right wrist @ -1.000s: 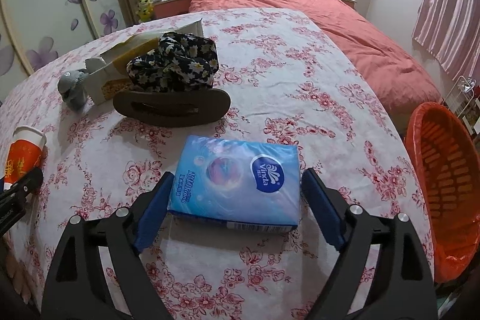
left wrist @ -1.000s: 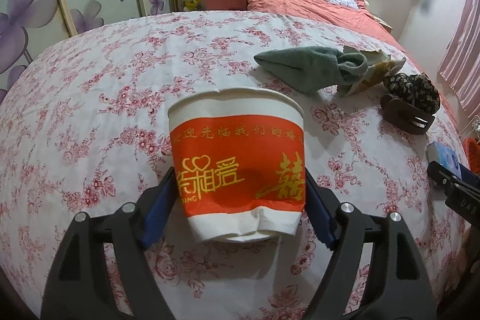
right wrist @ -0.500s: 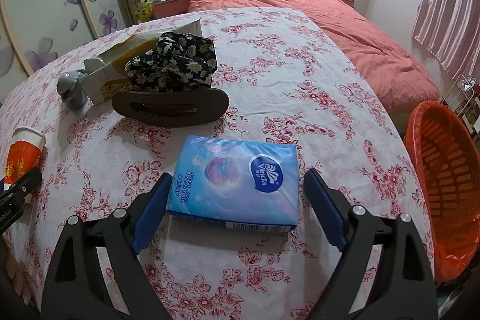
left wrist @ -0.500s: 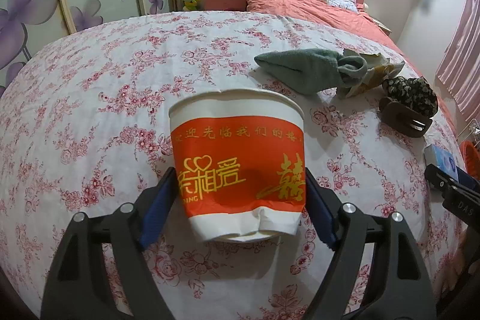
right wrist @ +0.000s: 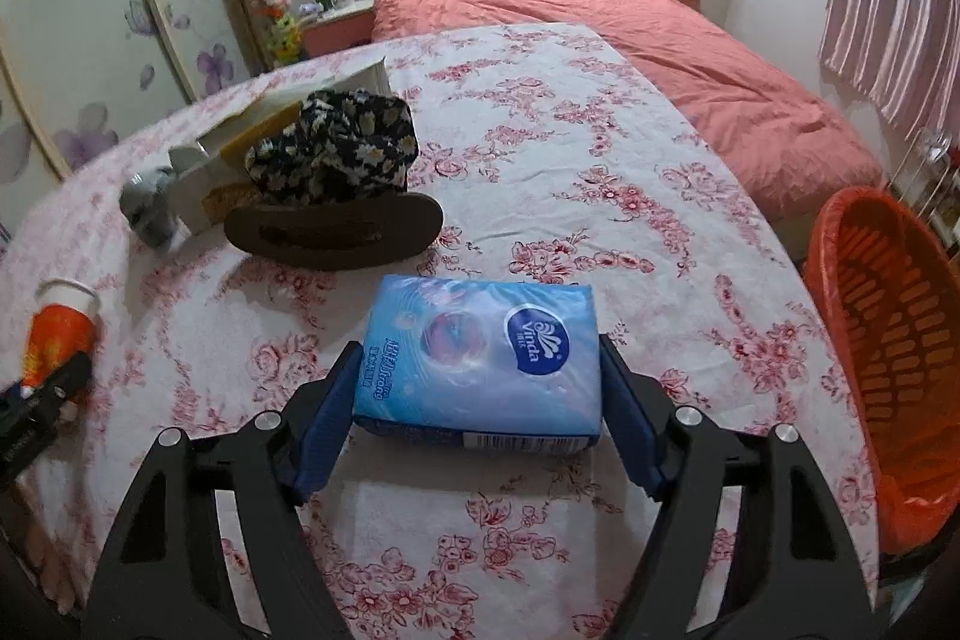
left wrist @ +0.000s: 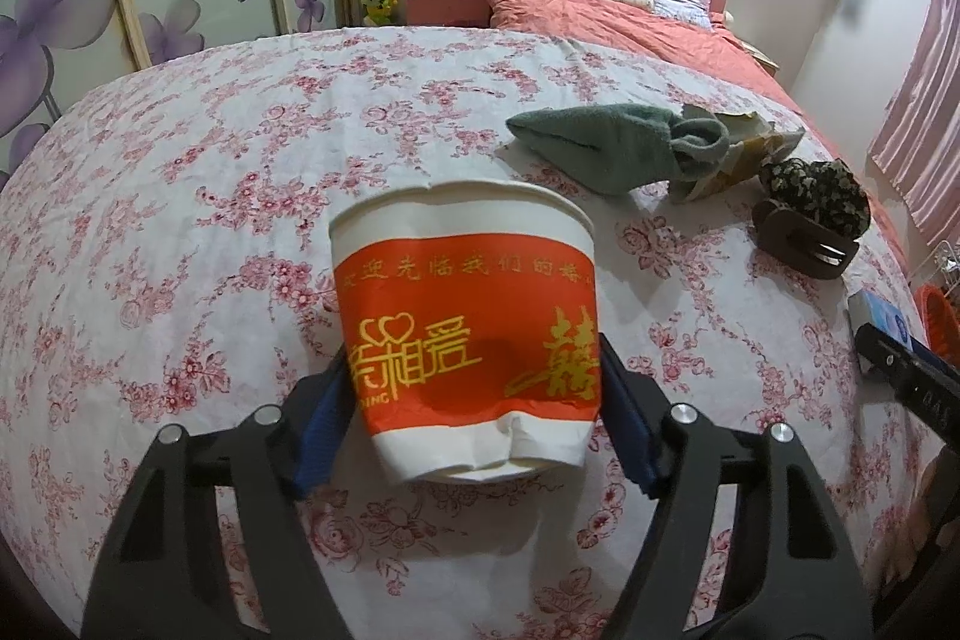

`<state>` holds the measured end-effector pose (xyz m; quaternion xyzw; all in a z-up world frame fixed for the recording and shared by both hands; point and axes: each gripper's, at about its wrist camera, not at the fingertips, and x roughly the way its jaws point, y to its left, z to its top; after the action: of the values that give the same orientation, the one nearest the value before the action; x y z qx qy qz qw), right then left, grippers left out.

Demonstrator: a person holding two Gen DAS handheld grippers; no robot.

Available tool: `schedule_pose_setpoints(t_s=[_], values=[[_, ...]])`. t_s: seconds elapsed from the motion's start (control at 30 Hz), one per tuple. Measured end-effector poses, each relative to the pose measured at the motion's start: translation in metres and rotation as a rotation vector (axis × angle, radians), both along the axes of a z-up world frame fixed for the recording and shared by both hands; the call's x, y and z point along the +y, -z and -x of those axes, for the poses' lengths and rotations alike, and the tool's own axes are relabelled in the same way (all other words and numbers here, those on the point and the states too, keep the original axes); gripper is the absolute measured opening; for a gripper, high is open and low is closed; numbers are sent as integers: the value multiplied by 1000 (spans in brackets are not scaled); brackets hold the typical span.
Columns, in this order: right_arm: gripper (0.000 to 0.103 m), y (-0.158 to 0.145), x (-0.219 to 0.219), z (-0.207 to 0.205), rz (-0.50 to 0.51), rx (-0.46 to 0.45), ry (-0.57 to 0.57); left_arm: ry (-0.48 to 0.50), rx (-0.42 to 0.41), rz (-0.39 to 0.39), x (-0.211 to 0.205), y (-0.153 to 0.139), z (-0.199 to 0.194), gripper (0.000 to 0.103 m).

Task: Collect trash
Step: 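Carry the tissue pack and paper cup over the orange basket, then open both tools to drop the tissue pack and cup into the basket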

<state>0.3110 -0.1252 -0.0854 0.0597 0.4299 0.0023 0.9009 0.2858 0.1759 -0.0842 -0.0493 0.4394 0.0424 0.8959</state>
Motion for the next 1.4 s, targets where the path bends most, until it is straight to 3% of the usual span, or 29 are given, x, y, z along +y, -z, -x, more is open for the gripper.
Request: schedule_pose_setpoints(t_s=[0.3,0.6,0.77,0.97,1.4], values=[[73,-13,-9,19,-50,-46,-22,30,-28,-6,-18,-11,11,71],[73,-51,-45,47,-66,-162,27,148,-119,11,-81,-52,31,71],[73,-75,-84,69,-46,-253,103,266,-175,50,-133,-77,40,71],[73,-85,-134,84,-33,-295,201,436,-214,99,-209,-94,44,71],[73,-74,-235,92,-87,-316,409,730,-178,166,-372,-84,35,71]])
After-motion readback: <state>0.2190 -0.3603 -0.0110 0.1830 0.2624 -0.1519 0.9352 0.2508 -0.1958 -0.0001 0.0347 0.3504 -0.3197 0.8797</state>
